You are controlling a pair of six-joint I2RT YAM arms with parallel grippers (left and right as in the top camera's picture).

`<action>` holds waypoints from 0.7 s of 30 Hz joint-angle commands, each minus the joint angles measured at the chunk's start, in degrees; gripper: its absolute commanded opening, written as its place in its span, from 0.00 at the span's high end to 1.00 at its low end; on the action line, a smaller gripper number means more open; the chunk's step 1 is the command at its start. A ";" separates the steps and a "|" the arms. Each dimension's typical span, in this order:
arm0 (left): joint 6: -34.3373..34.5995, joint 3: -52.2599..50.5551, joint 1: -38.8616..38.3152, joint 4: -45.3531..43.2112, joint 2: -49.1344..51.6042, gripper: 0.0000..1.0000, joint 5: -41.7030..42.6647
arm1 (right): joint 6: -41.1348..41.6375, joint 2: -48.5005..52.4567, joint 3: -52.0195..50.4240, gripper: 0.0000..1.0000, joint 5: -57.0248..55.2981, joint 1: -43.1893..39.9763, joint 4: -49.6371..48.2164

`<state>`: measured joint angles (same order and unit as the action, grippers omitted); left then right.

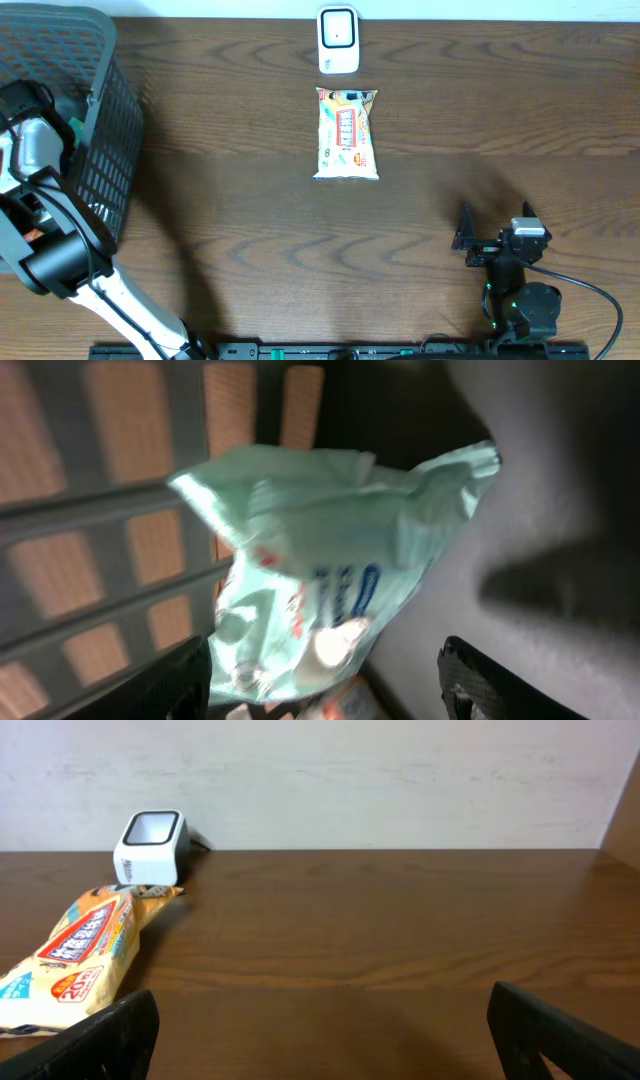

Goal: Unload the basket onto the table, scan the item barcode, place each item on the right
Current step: 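Return the left gripper into the basket and grasp the mint-green packet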

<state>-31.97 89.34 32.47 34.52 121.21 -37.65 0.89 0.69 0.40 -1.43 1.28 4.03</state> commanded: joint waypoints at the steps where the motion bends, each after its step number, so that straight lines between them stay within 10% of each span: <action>1: -1.95 -0.02 0.26 -2.16 2.56 0.29 0.15 | 0.76 -0.37 -0.09 0.01 0.07 0.22 0.22; 16: -1.62 -0.79 3.15 -5.38 2.99 0.40 10.03 | 0.76 -0.37 -0.09 0.01 0.07 0.22 0.22; 21: 2.97 -0.79 5.27 -5.16 2.99 0.92 10.05 | 0.76 -0.37 -0.09 0.01 0.07 0.22 0.22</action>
<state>-32.77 89.30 36.03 28.91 123.66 -29.02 0.91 0.69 0.40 -1.43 1.28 4.03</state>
